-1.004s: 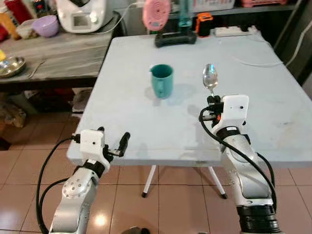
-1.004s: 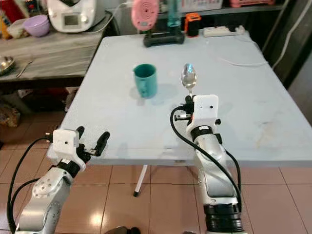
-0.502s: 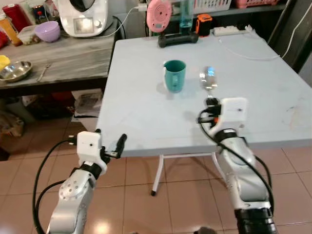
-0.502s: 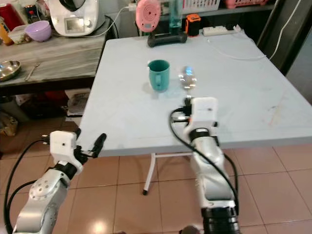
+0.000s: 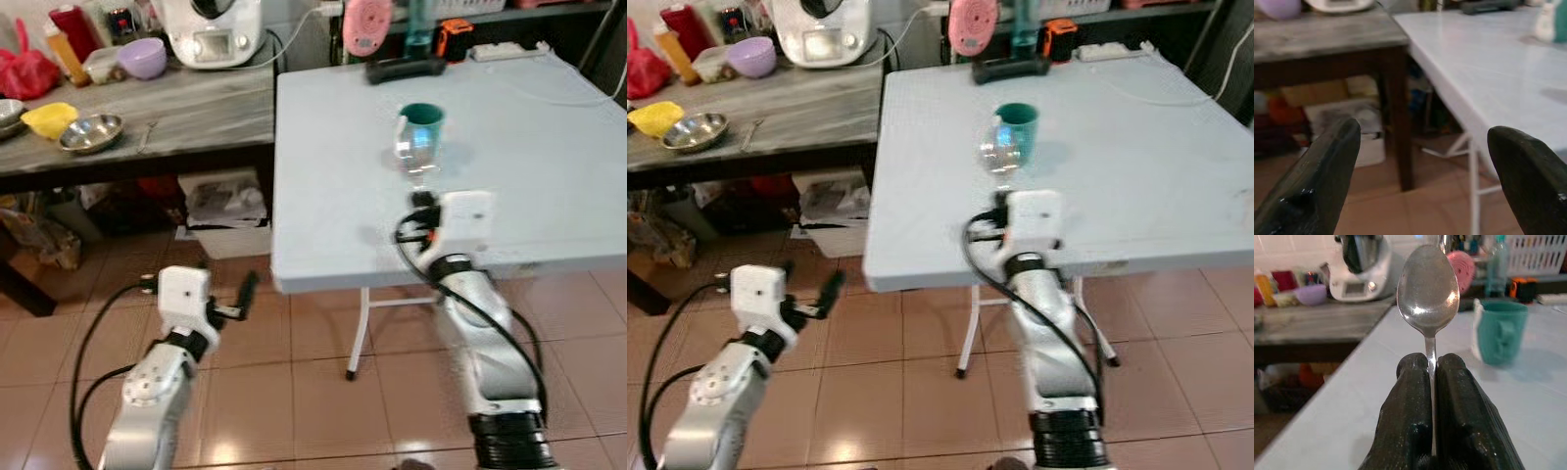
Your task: Setting the table
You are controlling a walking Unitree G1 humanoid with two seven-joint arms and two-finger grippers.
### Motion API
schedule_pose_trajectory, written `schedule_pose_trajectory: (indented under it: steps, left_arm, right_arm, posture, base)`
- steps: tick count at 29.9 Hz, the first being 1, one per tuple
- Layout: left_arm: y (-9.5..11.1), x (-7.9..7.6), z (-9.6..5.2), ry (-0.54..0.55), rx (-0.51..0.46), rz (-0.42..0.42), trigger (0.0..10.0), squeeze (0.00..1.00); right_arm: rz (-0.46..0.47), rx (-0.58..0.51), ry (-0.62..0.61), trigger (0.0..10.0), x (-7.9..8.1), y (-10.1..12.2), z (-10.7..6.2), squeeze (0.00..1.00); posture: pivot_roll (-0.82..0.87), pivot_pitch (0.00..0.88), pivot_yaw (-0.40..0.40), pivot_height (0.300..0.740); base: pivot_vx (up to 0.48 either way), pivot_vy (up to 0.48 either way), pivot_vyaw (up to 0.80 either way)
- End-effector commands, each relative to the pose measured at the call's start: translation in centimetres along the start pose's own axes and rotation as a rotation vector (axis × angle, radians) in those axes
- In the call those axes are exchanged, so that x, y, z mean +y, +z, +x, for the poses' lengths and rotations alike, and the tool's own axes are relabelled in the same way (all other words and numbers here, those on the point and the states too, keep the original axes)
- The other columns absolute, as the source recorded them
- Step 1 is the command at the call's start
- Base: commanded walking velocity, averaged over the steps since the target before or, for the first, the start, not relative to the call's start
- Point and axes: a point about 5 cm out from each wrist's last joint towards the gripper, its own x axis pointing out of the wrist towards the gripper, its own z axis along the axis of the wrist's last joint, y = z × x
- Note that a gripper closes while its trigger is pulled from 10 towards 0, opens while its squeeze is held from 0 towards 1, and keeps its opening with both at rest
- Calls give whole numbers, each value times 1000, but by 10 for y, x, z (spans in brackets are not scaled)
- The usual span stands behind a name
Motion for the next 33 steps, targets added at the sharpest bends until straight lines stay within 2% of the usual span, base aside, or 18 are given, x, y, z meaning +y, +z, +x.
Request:
schedule_pose_trajectory:
  steps: [1,33]
  left_arm:
    - [1,-3,1,-5,-3,6,10000,0]
    - [4,-2,5,25,-28,22,10000,0]
  right_arm:
    - [-5,-2,-19,10000,-7,0,-1,0]
    - [-14,-13,-32,10000,-9,0,4,0]
  posture:
    - [-114,64,102,740]
    - [-116,60,105,740]
  base:
    - [0,480,0]
    - [0,465,0]
